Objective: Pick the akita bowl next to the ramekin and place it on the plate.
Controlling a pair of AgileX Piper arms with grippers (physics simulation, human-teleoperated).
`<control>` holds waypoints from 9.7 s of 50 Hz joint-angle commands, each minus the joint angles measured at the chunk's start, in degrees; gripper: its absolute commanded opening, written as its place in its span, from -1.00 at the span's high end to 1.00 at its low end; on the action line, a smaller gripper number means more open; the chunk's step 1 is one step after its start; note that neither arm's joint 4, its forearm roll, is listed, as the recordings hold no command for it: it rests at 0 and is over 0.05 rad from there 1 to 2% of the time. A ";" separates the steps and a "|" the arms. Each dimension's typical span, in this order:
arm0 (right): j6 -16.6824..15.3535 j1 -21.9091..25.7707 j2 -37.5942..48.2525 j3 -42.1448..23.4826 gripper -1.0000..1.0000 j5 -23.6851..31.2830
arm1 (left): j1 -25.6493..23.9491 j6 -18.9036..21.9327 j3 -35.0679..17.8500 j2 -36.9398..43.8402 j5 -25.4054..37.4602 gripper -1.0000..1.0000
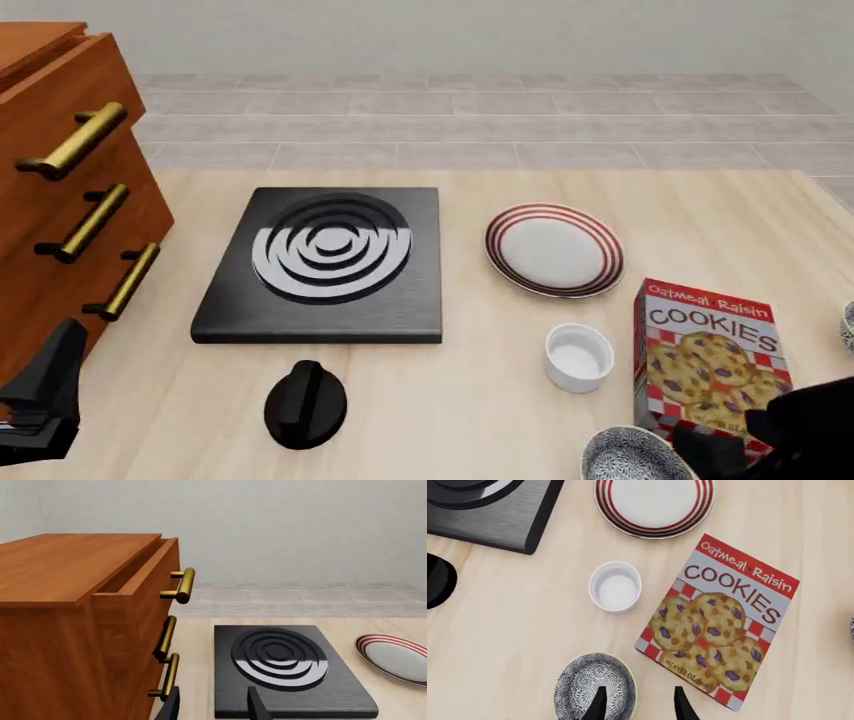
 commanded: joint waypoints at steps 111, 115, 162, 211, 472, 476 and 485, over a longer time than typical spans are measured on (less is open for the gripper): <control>4.35 3.94 12.56 11.48 -1.00 -17.30 | 0.00 0.01 0.00 0.00 0.00 -1.00; 4.45 3.99 13.09 11.49 -1.00 -17.78 | -0.01 0.01 0.00 0.01 0.00 -1.00; 4.57 5.42 8.90 10.57 1.00 -15.09 | -0.01 0.01 0.00 0.00 0.00 -1.00; 9.86 7.47 8.03 -0.50 1.00 -9.10 | 0.01 0.01 0.00 0.01 0.00 -1.00; 2.40 -5.30 71.22 -33.30 1.00 -48.85 | 0.00 0.01 0.00 -0.01 0.00 -1.00; 2.44 -5.42 72.04 -33.47 1.00 -49.32 | 0.01 0.02 0.00 0.00 0.00 -1.00; 2.55 -6.08 74.43 -33.89 1.00 -50.56 | 0.01 0.02 0.00 0.00 0.00 -1.00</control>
